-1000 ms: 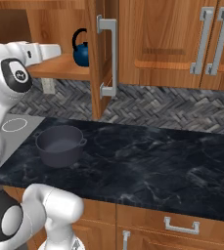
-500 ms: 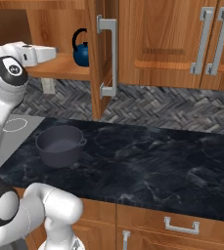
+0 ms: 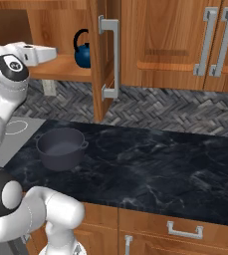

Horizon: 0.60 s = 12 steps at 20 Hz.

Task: Pick the kettle from the cabinet and place it on a stove burner. Then pick the pot from the counter and place it on another stove burner. Finally, turn both burners on.

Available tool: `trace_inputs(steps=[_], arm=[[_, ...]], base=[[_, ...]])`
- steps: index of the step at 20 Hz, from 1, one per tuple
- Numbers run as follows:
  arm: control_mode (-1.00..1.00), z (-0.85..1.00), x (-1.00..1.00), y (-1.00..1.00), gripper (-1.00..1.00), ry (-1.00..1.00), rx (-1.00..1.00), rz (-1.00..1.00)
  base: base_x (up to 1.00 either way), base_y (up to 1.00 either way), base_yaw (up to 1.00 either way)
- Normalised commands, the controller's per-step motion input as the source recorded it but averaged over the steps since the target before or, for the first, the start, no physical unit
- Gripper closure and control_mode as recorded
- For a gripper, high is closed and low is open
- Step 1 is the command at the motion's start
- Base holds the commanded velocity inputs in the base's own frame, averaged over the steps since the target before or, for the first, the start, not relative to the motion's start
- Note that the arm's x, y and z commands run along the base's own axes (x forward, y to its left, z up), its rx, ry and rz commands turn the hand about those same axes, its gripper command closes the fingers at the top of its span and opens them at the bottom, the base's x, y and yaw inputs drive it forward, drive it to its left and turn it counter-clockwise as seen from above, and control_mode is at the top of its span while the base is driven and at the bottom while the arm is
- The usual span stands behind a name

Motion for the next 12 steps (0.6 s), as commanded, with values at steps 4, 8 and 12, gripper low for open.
trace_inputs(steps=[4, 8, 12], arm=[[-1.00, -0.01, 0.23, 0.00, -1.00, 0.00, 0.00, 0.07], [-1.00, 0.00, 0.29, 0.00, -1.00, 0.00, 0.00, 0.00], [-1.00, 0.00, 0.30, 0.00, -1.00, 0.00, 0.00, 0.00]], base=[[0.00, 0.00, 0.00], [0.00, 0.00, 0.00], [0.00, 0.00, 0.00]])
